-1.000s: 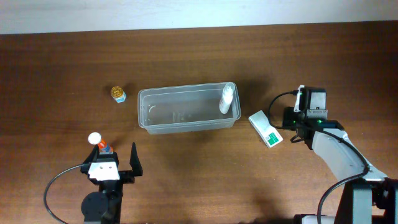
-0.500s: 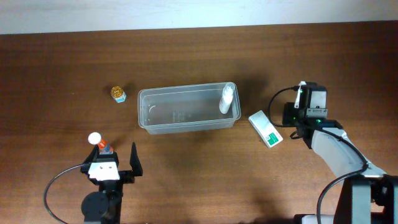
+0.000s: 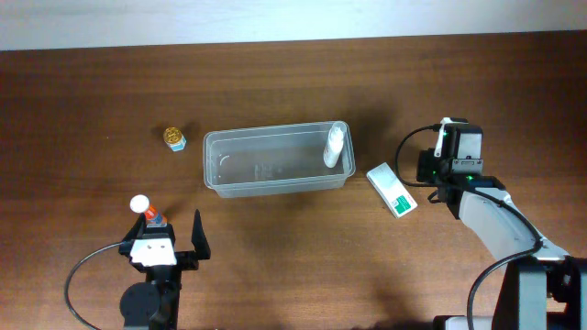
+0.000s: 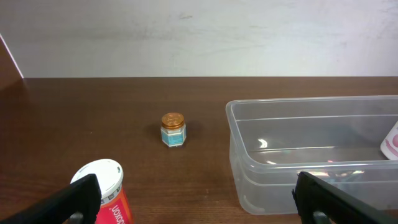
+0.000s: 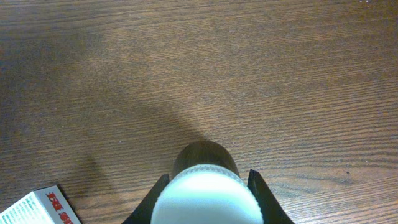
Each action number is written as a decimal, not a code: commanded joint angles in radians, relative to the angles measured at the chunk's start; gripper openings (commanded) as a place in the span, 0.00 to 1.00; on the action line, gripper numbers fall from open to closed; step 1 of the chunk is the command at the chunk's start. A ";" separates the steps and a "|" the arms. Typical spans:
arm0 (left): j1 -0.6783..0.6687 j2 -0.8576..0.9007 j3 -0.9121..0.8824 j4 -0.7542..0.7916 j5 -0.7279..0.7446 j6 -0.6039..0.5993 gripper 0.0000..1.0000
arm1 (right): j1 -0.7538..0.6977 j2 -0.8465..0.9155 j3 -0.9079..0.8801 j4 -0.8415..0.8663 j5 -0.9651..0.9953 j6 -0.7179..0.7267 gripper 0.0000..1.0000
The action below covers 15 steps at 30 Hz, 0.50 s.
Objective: Pack container
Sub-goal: 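Grasp the small dark bottle by its white cap with the right gripper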
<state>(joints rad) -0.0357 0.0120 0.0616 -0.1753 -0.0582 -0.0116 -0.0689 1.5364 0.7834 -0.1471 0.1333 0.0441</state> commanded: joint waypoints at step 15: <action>0.006 -0.006 -0.010 0.000 0.011 0.004 0.99 | -0.003 -0.107 0.315 -0.433 -0.121 0.051 0.17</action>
<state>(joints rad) -0.0357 0.0120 0.0616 -0.1753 -0.0582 -0.0116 -0.0692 1.4849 0.9974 -0.5388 0.0792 0.0658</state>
